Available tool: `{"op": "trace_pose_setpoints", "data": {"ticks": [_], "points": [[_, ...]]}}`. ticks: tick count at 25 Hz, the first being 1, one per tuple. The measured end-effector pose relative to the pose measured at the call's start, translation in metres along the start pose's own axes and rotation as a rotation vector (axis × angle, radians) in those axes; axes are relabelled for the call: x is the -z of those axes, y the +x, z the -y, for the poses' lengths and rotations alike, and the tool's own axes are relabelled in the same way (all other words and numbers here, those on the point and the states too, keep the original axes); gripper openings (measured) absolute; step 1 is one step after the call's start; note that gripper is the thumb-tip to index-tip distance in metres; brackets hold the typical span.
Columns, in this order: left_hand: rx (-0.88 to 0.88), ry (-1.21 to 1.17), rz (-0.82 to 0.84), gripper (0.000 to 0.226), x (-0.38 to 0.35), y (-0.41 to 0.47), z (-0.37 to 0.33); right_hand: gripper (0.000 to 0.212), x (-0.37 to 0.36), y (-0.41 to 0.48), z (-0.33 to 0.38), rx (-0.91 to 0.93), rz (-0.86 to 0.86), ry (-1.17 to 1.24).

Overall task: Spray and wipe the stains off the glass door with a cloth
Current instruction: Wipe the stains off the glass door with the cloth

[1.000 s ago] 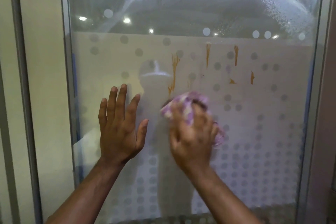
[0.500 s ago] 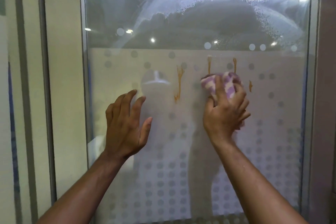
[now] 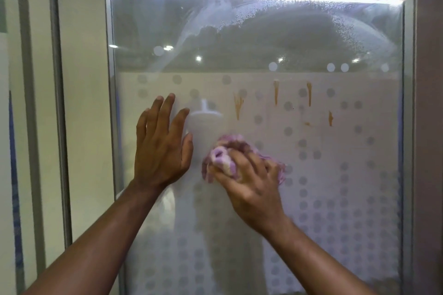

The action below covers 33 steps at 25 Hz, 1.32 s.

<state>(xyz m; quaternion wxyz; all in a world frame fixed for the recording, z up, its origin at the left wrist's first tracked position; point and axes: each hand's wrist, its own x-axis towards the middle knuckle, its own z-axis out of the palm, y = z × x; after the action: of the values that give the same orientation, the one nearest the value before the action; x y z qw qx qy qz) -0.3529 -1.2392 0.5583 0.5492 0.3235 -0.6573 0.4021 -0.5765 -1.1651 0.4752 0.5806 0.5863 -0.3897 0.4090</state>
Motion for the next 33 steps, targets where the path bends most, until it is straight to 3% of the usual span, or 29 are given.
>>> {"op": "trace_pose_setpoints", "data": {"ticks": [3, 8, 10, 13, 16, 19, 23, 26, 29, 33], "points": [[0.003, -0.012, -0.005, 0.056, 0.0, 0.0, 0.0, 0.033, -0.002, 0.047, -0.031, -0.232, -0.086, -0.079], [-0.006, -0.024, -0.014, 0.056, -0.001, 0.0, -0.001, 0.049, 0.0, 0.123, -0.046, -0.605, -0.132, 0.004], [-0.012, -0.027, -0.018, 0.056, -0.001, -0.001, 0.0, 0.054, -0.004, 0.11, -0.017, -0.52, -0.138, -0.013], [-0.019, -0.063, -0.021, 0.059, 0.0, -0.001, 0.0, 0.05, -0.012, 0.048, 0.039, -0.212, -0.033, 0.028], [-0.022, -0.116, -0.019, 0.065, 0.002, -0.001, 0.0, 0.04, -0.014, 0.037, 0.041, -0.083, -0.008, 0.045], [-0.023, -0.111, -0.024, 0.066, 0.002, -0.001, 0.0, 0.041, -0.016, 0.09, 0.008, -0.108, -0.064, -0.041], [-0.026, -0.074, -0.021, 0.069, 0.001, -0.001, 0.001, 0.049, -0.011, 0.182, -0.05, -0.36, -0.099, -0.11], [-0.03, -0.077, -0.035, 0.063, -0.001, -0.001, 0.001, 0.049, -0.008, 0.212, -0.062, -0.429, -0.095, -0.119], [-0.018, -0.133, -0.076, 0.061, -0.003, -0.002, 0.003, 0.05, -0.013, 0.175, -0.027, -0.257, -0.071, -0.086], [-0.048, -0.275, -0.125, 0.078, -0.002, -0.003, 0.008, 0.041, -0.012, 0.056, 0.031, 0.029, -0.03, 0.085]]}}
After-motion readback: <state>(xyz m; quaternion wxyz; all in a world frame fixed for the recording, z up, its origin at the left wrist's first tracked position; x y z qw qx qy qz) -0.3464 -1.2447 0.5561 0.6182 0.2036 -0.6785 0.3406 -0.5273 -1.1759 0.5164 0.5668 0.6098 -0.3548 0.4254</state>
